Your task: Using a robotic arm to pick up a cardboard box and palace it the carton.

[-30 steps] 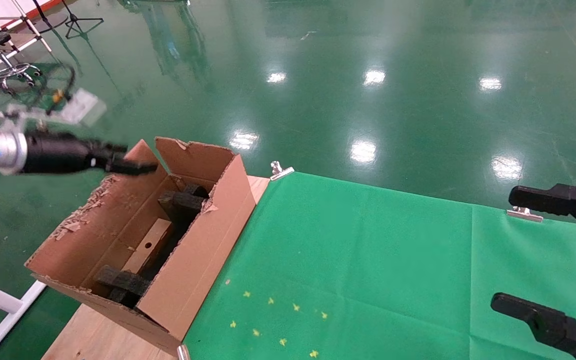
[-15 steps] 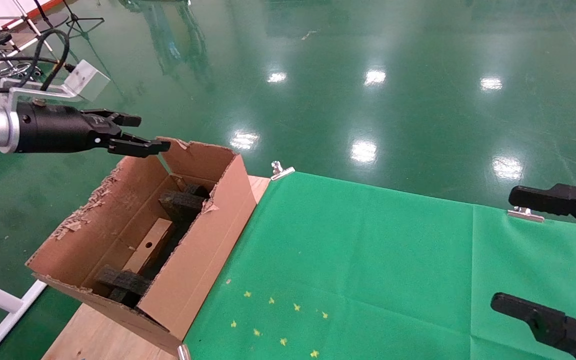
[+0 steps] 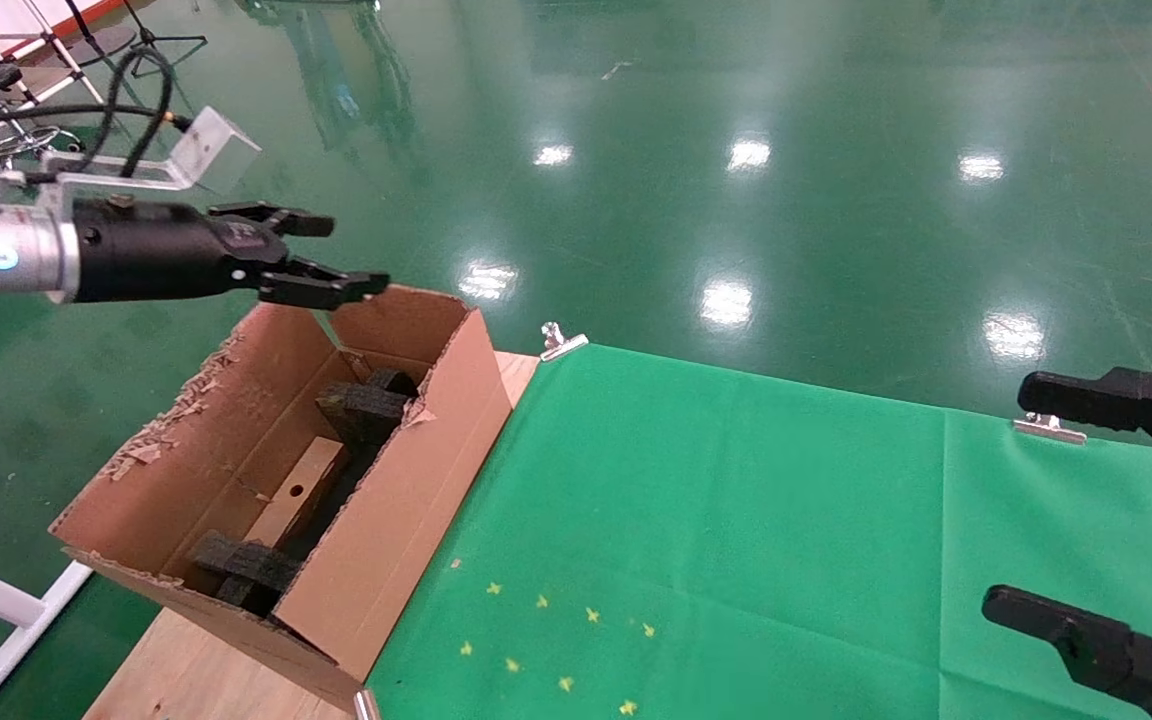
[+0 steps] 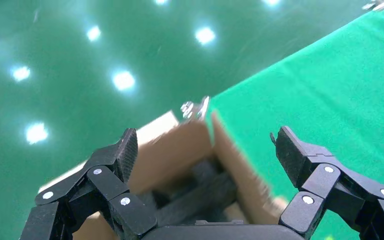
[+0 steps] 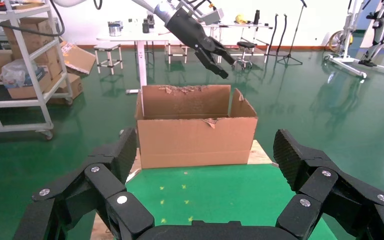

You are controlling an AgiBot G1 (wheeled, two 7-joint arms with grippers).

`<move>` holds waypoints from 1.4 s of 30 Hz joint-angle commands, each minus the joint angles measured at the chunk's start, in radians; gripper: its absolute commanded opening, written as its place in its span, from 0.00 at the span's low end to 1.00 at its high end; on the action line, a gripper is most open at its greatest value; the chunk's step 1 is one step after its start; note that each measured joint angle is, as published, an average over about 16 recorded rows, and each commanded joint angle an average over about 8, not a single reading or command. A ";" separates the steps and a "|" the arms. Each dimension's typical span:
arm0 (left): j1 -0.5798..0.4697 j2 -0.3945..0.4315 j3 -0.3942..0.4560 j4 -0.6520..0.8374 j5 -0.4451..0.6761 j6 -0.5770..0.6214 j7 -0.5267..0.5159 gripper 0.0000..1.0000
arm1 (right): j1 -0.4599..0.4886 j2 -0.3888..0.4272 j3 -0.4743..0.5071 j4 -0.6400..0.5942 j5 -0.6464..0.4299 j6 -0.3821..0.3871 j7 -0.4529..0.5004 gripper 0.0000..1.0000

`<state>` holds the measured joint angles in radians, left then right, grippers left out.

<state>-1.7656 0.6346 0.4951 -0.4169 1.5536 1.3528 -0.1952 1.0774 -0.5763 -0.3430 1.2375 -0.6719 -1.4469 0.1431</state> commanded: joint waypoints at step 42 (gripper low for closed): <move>0.588 -0.020 -0.183 -0.738 -0.700 0.121 0.006 1.00 | 0.000 0.000 0.000 0.000 0.000 0.000 0.000 1.00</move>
<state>-1.1773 0.6147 0.3117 -1.1551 0.8531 1.4744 -0.1888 1.0775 -0.5763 -0.3431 1.2375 -0.6718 -1.4469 0.1430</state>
